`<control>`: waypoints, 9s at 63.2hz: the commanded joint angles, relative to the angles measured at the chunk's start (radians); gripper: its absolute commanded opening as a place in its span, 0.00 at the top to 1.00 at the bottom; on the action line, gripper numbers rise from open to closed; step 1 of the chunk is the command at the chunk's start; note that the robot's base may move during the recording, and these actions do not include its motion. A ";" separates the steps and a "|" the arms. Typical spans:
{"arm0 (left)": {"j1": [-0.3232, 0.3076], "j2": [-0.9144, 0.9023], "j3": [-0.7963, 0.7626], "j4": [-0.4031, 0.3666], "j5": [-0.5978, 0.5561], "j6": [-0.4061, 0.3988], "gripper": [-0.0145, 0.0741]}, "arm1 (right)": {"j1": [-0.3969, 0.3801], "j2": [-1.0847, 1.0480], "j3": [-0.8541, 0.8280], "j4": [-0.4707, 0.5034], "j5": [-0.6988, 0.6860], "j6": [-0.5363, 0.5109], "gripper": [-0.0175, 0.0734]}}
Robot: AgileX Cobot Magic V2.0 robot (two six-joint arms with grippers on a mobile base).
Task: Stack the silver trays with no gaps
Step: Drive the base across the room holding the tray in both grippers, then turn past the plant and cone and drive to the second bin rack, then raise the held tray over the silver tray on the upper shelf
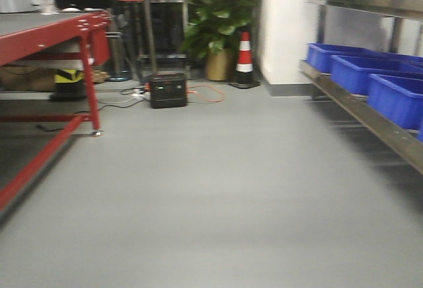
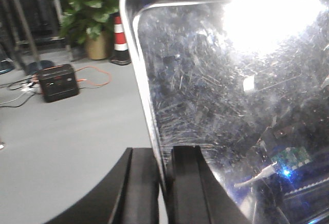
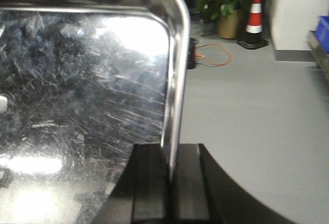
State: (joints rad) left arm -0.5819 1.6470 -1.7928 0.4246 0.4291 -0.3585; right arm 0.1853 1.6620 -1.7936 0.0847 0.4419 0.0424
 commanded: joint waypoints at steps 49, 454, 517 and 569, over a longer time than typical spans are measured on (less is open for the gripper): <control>-0.009 -0.013 -0.007 -0.010 -0.059 0.010 0.82 | 0.009 -0.017 -0.012 0.009 -0.053 -0.016 0.90; -0.009 -0.013 -0.007 -0.010 -0.053 0.010 0.82 | 0.009 -0.009 -0.012 0.020 -0.084 -0.016 0.90; -0.009 0.063 -0.007 0.051 0.129 0.010 0.82 | 0.009 0.037 -0.012 0.030 -0.032 -0.016 0.90; -0.009 0.255 -0.007 0.113 0.133 0.010 0.82 | 0.025 0.258 -0.012 0.034 0.116 -0.016 0.90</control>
State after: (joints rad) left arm -0.5769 1.8911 -1.7931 0.5438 0.6390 -0.3702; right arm 0.1943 1.9121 -1.7936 0.1062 0.6045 0.0505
